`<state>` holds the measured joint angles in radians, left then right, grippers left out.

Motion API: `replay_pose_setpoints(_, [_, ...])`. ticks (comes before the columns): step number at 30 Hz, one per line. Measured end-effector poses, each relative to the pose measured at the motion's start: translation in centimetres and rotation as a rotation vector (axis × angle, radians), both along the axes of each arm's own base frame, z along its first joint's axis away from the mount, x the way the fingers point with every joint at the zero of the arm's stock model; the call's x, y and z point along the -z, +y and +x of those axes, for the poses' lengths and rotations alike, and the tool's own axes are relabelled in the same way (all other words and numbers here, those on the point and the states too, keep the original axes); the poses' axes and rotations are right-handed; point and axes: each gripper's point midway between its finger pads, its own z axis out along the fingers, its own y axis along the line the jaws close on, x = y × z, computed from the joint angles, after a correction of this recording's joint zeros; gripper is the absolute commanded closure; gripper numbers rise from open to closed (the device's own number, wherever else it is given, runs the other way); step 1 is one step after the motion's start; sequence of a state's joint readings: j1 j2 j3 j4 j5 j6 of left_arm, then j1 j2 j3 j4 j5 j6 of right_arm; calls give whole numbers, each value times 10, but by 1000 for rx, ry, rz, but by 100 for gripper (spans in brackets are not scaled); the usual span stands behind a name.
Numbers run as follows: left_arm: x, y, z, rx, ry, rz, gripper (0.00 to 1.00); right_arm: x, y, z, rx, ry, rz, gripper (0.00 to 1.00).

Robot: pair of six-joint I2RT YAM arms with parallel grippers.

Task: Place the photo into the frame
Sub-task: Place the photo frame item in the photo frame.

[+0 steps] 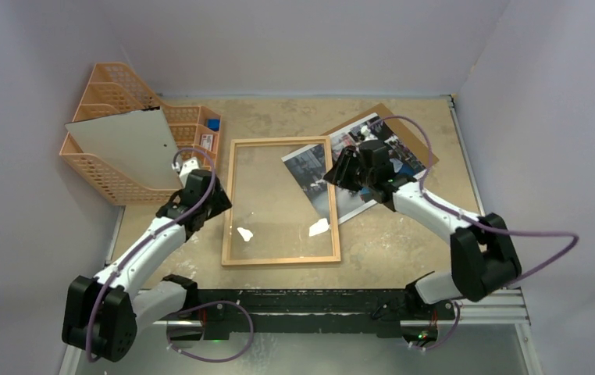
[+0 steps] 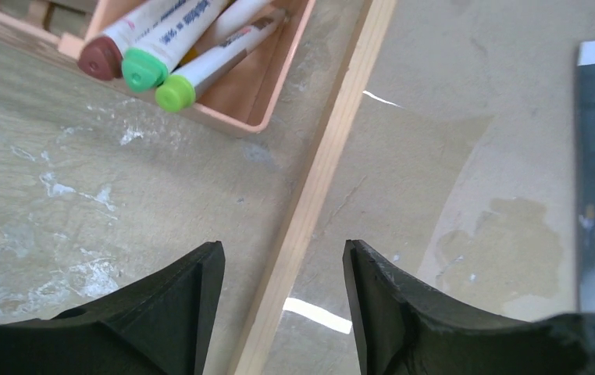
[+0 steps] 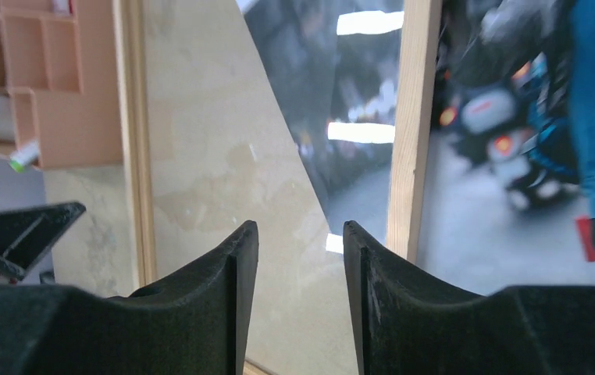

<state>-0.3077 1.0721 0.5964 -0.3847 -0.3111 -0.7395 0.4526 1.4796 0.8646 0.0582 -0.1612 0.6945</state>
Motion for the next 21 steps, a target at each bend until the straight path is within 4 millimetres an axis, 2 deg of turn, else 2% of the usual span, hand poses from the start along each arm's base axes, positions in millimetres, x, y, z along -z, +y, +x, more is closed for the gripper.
replay_pose_setpoints(4, [-28, -2, 6, 14, -66, -10, 35, -42, -23, 15, 125, -122, -14, 48])
replay_pose_setpoints(6, [-43, -3, 7, 26, -107, -20, 34, -51, -42, 20, 191, -144, -27, 48])
replay_pose_setpoints(8, [-55, -4, 5, 41, -141, -28, 33, -54, -68, 26, 273, -147, -45, 48])
replay_pose_setpoints(11, [-65, -7, 2, 62, -170, -48, 33, -42, -116, 29, 407, -106, -85, 47])
replay_pose_setpoints(12, [-66, -8, 1, 72, -174, -55, 33, -35, -132, 28, 450, -81, -99, 47])
replay_pose_setpoints(13, [-67, -10, 1, 82, -175, -63, 33, -26, -138, 23, 464, -56, -112, 46])
replay_pose_setpoints(14, [-67, -12, 0, 92, -172, -68, 33, -19, -160, 21, 526, -30, -125, 46])
replay_pose_setpoints(15, [-66, -14, -1, 104, -166, -75, 33, -10, -172, 17, 562, -3, -136, 45])
replay_pose_setpoints(17, [-64, -18, -2, 127, -155, -81, 33, 6, -188, 6, 610, 48, -145, 44])
replay_pose_setpoints(21, [-60, -26, -5, 169, -133, -107, 33, 36, -203, -11, 663, 132, -129, 44])
